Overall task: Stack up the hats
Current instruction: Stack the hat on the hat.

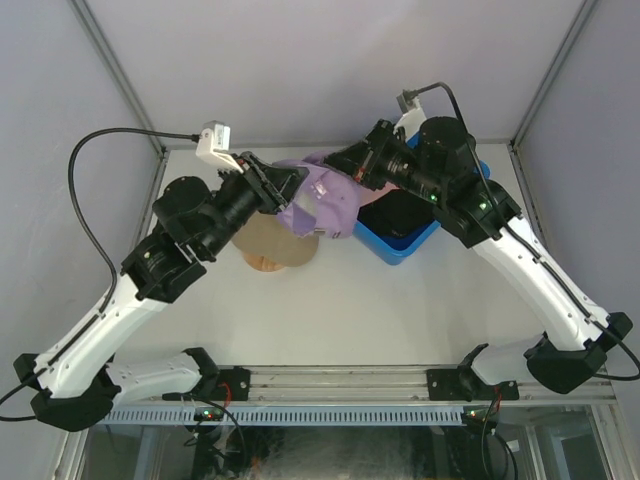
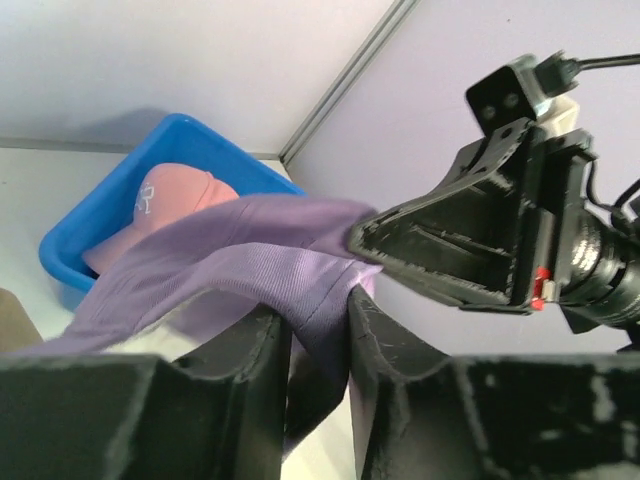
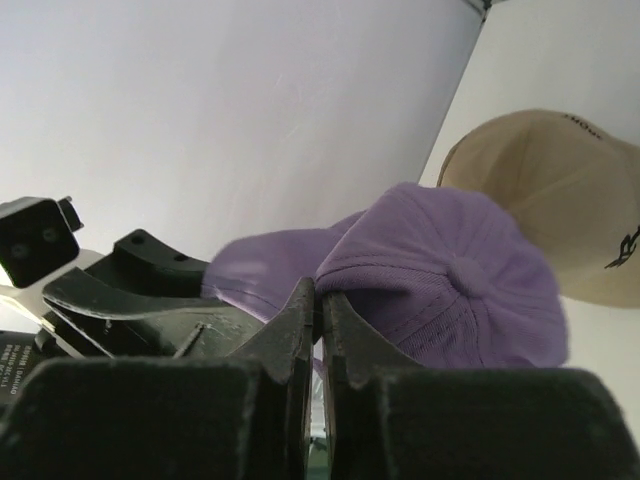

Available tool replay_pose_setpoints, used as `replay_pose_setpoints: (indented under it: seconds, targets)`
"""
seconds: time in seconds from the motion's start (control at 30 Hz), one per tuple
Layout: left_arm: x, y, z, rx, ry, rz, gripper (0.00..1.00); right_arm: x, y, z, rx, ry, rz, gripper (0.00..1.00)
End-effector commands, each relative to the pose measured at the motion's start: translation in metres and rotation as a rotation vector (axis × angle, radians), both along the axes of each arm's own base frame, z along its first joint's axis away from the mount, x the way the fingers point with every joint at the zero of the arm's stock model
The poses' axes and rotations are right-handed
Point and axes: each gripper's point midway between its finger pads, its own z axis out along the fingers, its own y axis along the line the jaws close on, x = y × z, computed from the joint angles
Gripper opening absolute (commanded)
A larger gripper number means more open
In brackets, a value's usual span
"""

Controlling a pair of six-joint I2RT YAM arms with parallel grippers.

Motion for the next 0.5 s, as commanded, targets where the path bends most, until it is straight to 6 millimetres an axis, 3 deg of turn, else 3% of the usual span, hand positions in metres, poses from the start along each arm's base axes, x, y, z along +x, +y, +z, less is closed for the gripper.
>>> replay_pose_setpoints:
  seconds: [0.0, 0.1, 0.47]
  targets:
    - [-0.001, 0.023, 0.041, -0.081, -0.102, 0.081, 0.24, -0.019, -0.010, 0.025, 0.055, -0.058, 0.027, 0.00]
    - [-0.002, 0.027, 0.052, -0.093, -0.114, 0.078, 0.01, -0.024, -0.020, 0.028, 0.049, -0.075, 0.021, 0.00]
    - [-0.033, 0.017, 0.106, -0.156, -0.210, -0.184, 0.00, -0.055, -0.064, 0.034, 0.014, -0.184, 0.032, 0.08]
